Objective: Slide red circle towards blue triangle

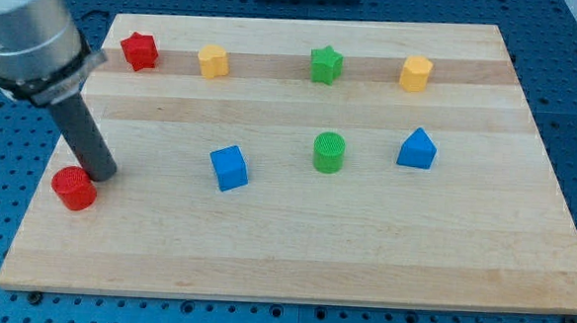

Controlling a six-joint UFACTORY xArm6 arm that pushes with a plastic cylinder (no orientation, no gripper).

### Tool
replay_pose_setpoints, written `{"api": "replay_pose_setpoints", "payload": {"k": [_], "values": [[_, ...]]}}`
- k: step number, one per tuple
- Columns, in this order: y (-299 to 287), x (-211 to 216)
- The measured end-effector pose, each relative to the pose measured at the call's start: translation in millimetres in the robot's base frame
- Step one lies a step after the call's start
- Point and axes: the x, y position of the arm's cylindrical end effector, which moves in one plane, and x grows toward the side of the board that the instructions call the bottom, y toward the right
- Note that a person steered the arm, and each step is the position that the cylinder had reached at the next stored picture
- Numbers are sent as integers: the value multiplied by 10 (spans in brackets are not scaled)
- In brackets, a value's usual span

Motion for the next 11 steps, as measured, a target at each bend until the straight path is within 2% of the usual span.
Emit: {"api": "replay_pose_setpoints", "payload": {"k": [1,2,3,4,5,7,8,9,11], "values": [[-564,-64],[-624,-43],[-616,383],[-324,691],[167,707],[-611,706],[-626,517],[-469,344],[724,380]]}}
